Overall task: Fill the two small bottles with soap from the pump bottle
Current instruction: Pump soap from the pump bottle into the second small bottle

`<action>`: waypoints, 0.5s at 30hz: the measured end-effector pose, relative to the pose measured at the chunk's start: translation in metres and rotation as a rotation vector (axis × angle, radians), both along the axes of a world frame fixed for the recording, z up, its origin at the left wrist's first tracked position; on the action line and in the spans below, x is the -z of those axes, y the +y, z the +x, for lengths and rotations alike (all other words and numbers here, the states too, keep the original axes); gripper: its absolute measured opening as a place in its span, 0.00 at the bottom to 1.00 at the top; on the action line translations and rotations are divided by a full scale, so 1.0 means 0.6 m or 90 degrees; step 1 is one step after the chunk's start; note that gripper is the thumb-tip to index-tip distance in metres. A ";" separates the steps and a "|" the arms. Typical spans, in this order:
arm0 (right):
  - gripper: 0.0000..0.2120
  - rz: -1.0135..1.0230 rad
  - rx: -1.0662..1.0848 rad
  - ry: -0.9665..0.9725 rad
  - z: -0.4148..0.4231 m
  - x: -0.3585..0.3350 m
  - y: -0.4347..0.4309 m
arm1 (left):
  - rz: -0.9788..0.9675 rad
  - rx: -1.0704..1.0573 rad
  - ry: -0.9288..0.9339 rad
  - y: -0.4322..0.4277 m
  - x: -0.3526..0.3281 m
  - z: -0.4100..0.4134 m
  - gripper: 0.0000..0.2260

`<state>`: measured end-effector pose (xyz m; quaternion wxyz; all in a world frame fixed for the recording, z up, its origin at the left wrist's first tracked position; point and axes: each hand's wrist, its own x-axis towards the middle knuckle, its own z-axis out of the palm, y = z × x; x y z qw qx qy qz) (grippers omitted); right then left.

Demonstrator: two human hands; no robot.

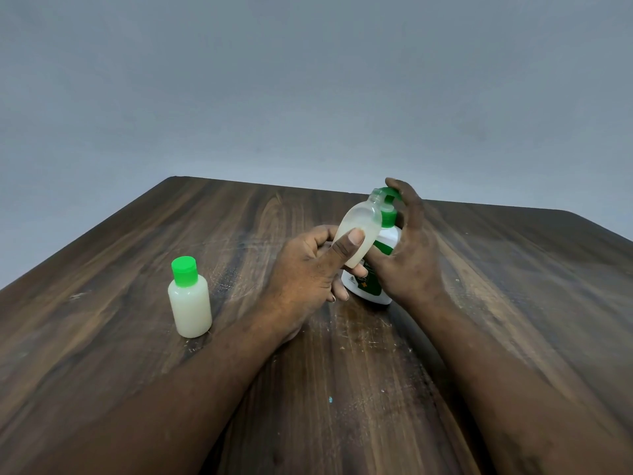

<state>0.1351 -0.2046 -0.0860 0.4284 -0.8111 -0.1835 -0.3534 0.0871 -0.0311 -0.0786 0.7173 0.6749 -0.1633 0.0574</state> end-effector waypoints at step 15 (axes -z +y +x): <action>0.43 0.010 0.007 -0.008 0.001 0.002 0.000 | -0.004 0.001 0.006 -0.003 0.001 0.001 0.16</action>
